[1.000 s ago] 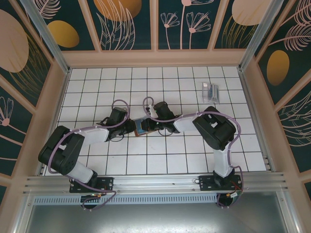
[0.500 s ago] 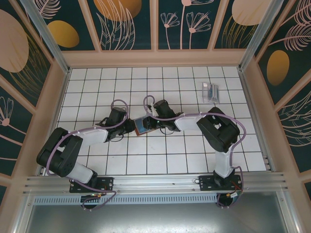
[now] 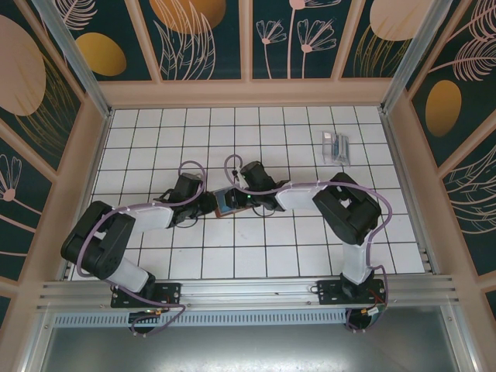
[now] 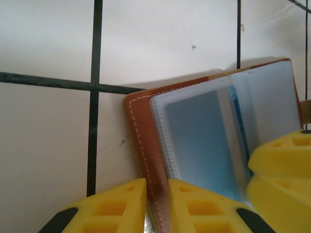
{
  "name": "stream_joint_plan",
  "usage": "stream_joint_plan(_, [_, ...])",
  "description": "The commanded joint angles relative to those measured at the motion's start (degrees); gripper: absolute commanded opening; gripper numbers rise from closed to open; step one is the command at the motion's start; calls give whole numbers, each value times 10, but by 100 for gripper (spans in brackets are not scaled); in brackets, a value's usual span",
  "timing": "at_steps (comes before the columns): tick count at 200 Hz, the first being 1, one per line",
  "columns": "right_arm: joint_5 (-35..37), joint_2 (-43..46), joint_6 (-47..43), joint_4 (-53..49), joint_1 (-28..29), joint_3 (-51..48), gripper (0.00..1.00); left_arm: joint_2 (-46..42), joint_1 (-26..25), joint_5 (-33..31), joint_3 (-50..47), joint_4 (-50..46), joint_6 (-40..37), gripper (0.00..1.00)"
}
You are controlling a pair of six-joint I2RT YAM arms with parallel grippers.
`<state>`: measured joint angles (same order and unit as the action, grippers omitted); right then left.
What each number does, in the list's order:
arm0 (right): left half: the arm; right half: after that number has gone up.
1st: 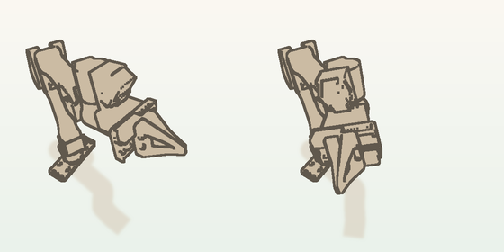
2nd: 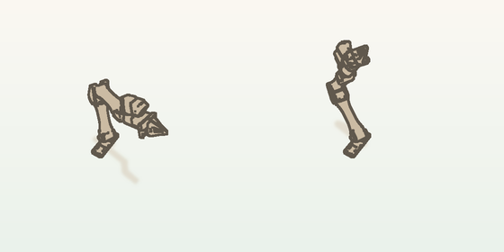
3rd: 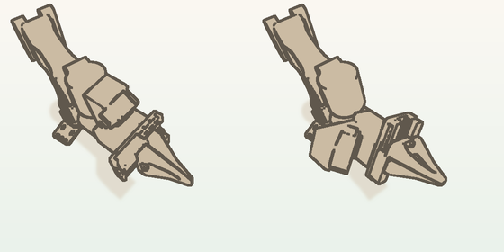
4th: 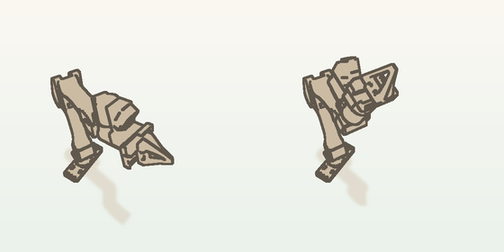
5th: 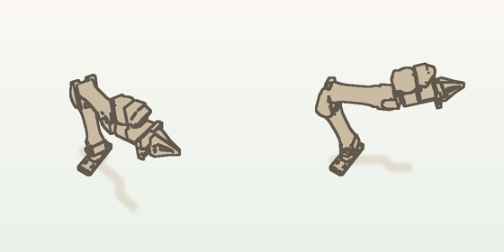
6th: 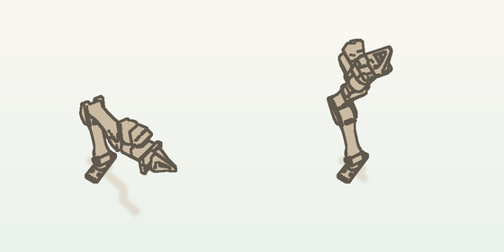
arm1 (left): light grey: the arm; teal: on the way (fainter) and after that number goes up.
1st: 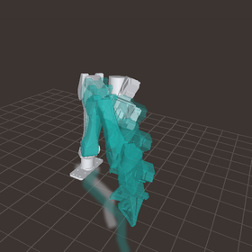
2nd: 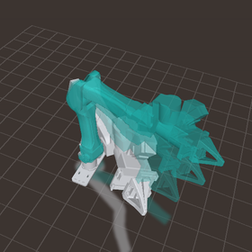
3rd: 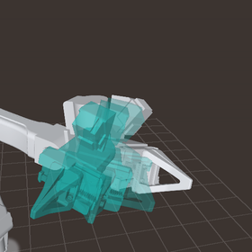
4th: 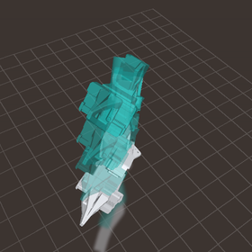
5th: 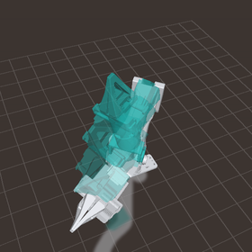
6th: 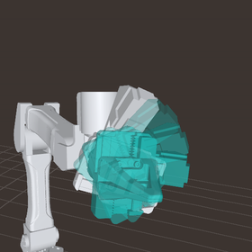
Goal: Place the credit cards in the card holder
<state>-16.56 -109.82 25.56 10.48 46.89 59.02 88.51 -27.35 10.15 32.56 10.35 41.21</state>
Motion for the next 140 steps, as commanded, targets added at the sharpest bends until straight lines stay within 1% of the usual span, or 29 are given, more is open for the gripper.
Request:
stream_joint_plan(1, [-18, -9, -8, 6, 8, 18, 31, 8, -3, 14, -5, 25, 9, 20])
stream_joint_plan(39, [-26, -9, -11, 10, 17, 24, 30, 6, -3, 14, 4, 20, 9, 20])
stream_joint_plan(60, [8, 19, -20, 2, 18, 18, 31, -7, -3, -5, 9, -3, 1, 20])
stream_joint_plan(81, [72, 57, -41, -36, 14, 19, 33, -34, -3, -29, 1, -22, -2, 22])
stream_joint_plan(97, [105, 85, -58, -56, 2, 13, 35, -48, -3, -38, -3, -33, -6, 22])
stream_joint_plan(118, [125, 113, -70, -83, -31, 6, 39, -54, -3, -39, -6, -42, -6, 24])
stream_joint_plan(131, [123, 124, -77, -99, -54, 3, 43, -54, -3, -37, -12, -37, -4, 28])
stream_joint_plan(140, [124, 127, -90, -117, -65, 5, 45, -50, -3, -35, -11, -39, -3, 32])
